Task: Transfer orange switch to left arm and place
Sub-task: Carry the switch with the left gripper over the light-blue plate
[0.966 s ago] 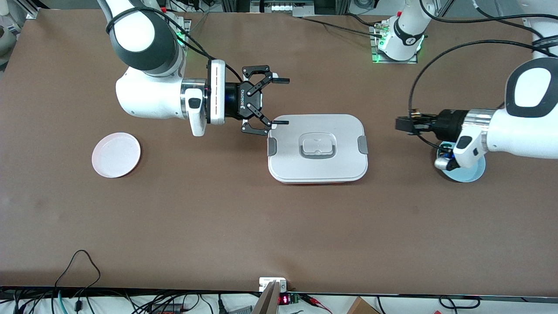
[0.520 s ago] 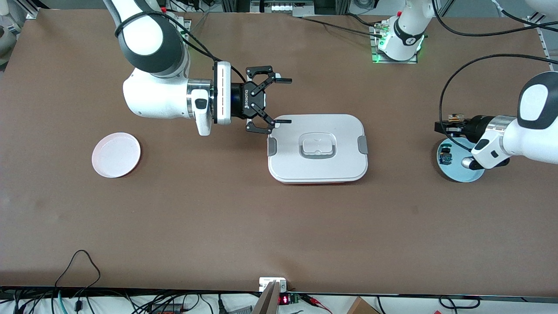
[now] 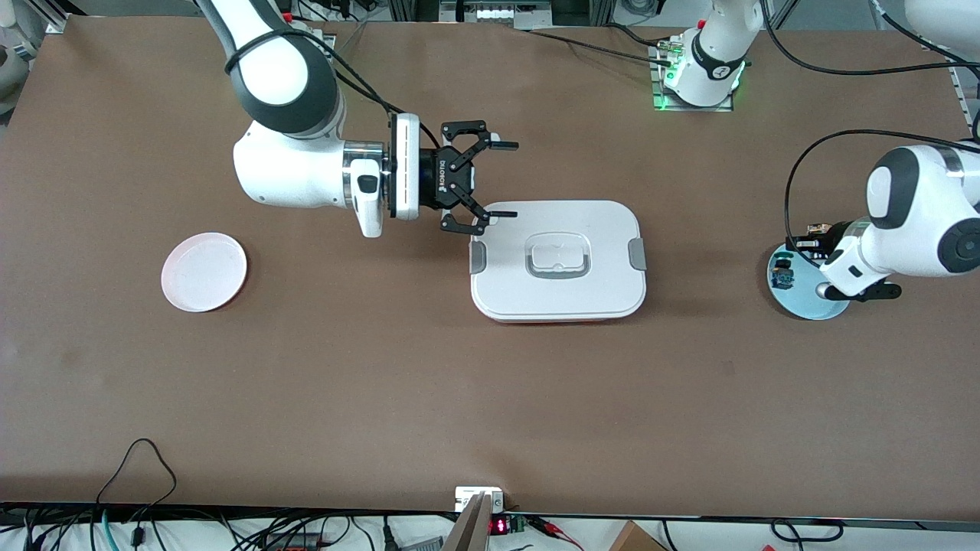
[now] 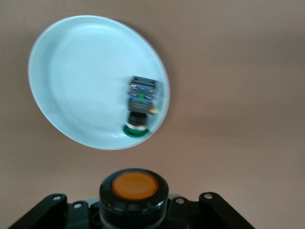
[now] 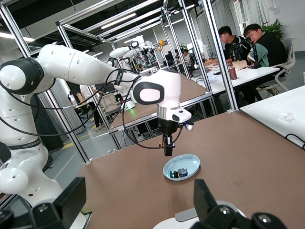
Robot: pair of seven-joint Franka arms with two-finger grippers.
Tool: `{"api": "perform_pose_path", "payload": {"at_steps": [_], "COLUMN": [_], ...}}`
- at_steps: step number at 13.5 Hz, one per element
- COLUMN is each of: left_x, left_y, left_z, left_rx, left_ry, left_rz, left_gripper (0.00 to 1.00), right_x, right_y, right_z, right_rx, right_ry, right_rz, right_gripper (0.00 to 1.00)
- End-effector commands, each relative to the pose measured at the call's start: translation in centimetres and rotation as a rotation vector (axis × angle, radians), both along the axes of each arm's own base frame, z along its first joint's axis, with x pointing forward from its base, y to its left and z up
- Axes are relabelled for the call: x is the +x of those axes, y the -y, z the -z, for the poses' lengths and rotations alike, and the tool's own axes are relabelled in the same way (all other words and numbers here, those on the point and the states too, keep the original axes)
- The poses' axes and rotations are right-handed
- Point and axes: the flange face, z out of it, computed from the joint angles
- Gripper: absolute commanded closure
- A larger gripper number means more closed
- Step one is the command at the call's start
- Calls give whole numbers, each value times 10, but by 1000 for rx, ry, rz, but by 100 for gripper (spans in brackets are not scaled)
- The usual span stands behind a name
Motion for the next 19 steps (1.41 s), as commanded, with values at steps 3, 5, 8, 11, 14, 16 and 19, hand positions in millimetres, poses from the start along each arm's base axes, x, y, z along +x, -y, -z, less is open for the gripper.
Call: {"api": "perform_pose_path", "payload": {"at_steps": [3,5,8,11,14,16,19], "left_x": [-28,-27,-27,-26,-17,-11,4], "left_y": [-42,-42,-50,-62,-67,-67,-72], "left_z": [37,53,74,94,92,88,84], "left_rx": [24,25,43,44,51,55,52], "left_ry": [99,97,95,124,137,148,168], "left_rz": [132,155,200,216,219,222,262], "left_gripper": [100,100,100,100,94,77,71], "right_x": [-4,-3,1,12,22,31,36], "right_y": [-3,-3,-1,18,42,65,109], "right_z": [2,6,8,13,15,8,16], "right_rx": [-6,-6,-12,-32,-42,-9,-50], "right_ry": [31,42,59,52,45,35,33], "right_rz": [9,14,34,56,79,61,60], "right_gripper": [0,0,0,0,0,0,0]}}
